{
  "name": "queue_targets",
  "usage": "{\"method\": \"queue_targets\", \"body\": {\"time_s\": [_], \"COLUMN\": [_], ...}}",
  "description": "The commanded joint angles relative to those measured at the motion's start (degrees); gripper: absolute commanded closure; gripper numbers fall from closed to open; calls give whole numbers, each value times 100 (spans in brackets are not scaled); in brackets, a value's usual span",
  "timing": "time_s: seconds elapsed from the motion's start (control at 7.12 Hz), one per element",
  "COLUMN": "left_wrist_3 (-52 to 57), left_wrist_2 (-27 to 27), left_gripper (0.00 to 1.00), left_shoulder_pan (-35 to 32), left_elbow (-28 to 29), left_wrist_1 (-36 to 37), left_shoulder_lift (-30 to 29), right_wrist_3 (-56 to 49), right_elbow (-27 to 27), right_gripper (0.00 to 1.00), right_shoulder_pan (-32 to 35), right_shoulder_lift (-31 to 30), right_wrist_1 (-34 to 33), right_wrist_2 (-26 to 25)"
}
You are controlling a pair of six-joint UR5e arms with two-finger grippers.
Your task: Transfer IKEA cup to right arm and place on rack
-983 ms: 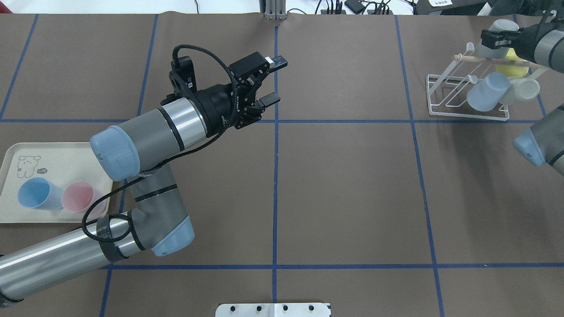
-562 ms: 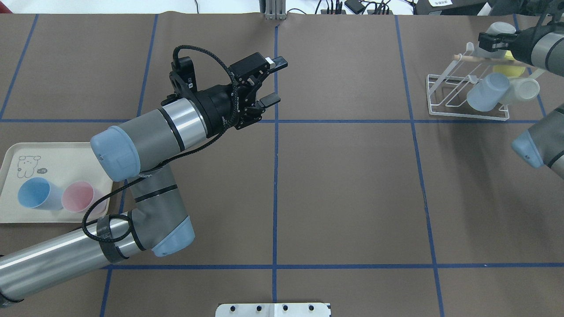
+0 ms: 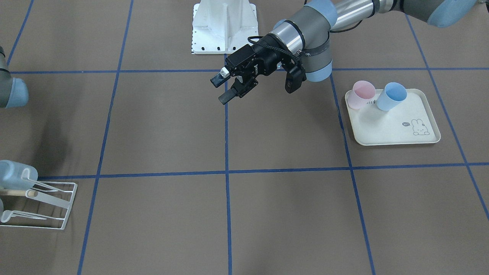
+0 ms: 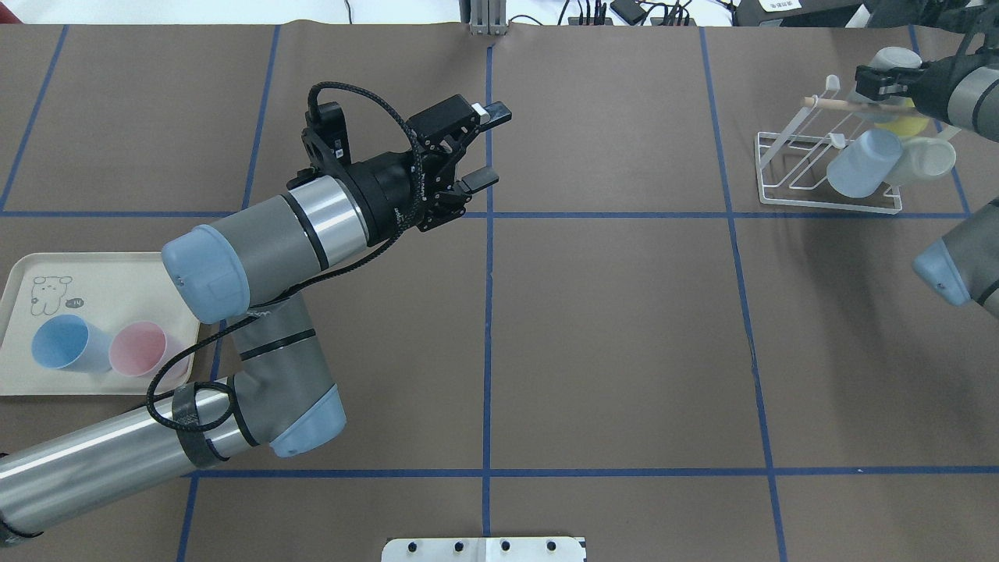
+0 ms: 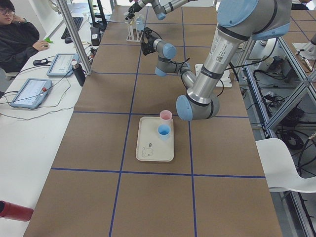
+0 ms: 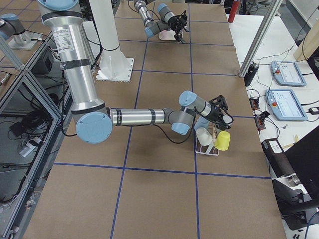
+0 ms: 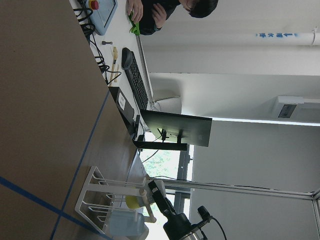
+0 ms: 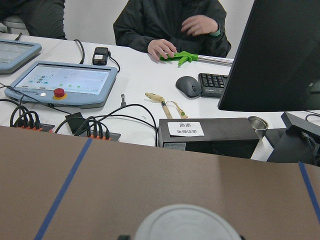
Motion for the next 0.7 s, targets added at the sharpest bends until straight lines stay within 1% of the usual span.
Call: {"method": "queue_targets", "body": {"time_s": [0.0,0.14,0.28,0.42,0.56], "left_wrist_3": [6,6,-3,-3,-3], "left_wrist_2": [0,0,0,0,0], "left_gripper": [0,0,0,0,0], "left_shoulder_pan": [7,7,7,7,7], "left_elbow": [-1,-1,-1,-1,-1], "left_wrist_1": [9,9,9,9,9], "left_shoulder_lift": [-1,-1,-1,-1,-1], "right_wrist_3": [-174,-175,-183,-201,-210], "right_elbow": [42,42,42,42,103], "right_gripper": [100,100,30,0,0], "right_shoulder_pan": [16,25,25,34,51], "right_shoulder_lift": [-57,-57,-48,-65,-118], "right_wrist_1": [-3,-3,-3,5,6], "right_wrist_2": [-31,-31,-31,-75,-75]}}
